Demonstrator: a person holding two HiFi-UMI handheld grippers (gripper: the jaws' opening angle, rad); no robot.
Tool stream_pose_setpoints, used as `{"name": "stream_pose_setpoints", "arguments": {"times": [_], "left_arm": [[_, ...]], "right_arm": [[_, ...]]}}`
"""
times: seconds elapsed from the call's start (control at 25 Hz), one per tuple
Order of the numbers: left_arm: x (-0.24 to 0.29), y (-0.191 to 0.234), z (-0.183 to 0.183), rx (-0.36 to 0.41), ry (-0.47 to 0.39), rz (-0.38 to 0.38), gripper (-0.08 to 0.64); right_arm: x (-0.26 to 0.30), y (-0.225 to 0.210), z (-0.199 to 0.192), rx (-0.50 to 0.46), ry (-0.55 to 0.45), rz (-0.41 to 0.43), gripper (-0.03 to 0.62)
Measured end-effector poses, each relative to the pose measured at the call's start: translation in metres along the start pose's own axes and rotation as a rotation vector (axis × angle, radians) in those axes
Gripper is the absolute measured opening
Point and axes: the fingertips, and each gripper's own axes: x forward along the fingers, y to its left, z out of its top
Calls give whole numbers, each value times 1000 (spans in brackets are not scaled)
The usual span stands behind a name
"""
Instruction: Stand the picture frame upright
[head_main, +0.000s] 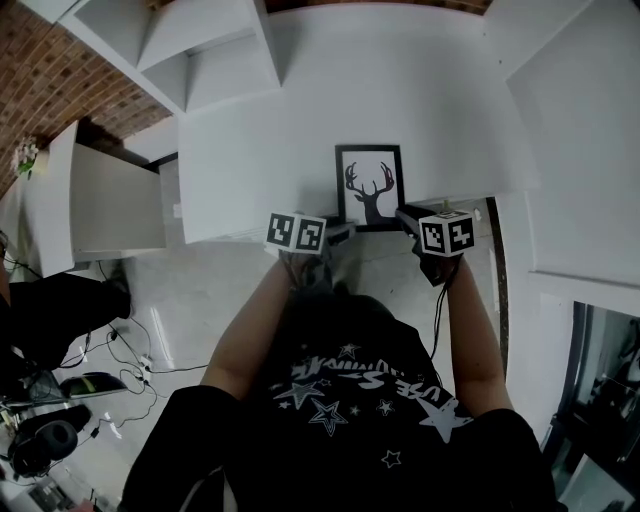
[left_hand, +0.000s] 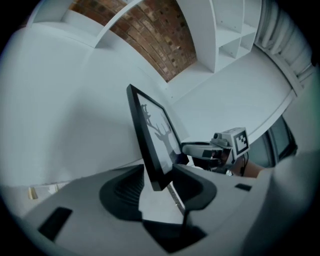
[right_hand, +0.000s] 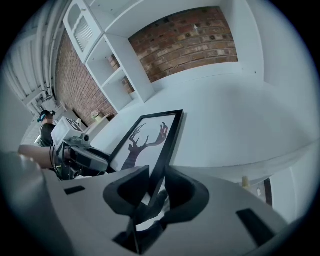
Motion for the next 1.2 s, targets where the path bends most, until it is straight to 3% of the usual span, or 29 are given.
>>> {"name": "stream_pose_setpoints", "arguments": {"times": [0.16, 0.4, 0.72, 0.96, 1.2], "left_arm": [[4, 1, 0, -4, 14, 8, 170], [1, 0, -1, -23, -4, 0, 157], [-14, -10, 2, 28, -65, 12, 147], [-30, -17, 14, 98, -145, 47, 147], [-61, -25, 34, 196, -247, 108, 147]], "right_arm": [[1, -2, -1, -15, 3, -12, 100], [0, -4, 0, 48, -37, -7, 92], [-4, 1, -1, 152, -97, 46, 86], [-10, 12, 22, 108, -165, 62, 83], [-21, 39, 62, -4, -279, 72, 81]]}}
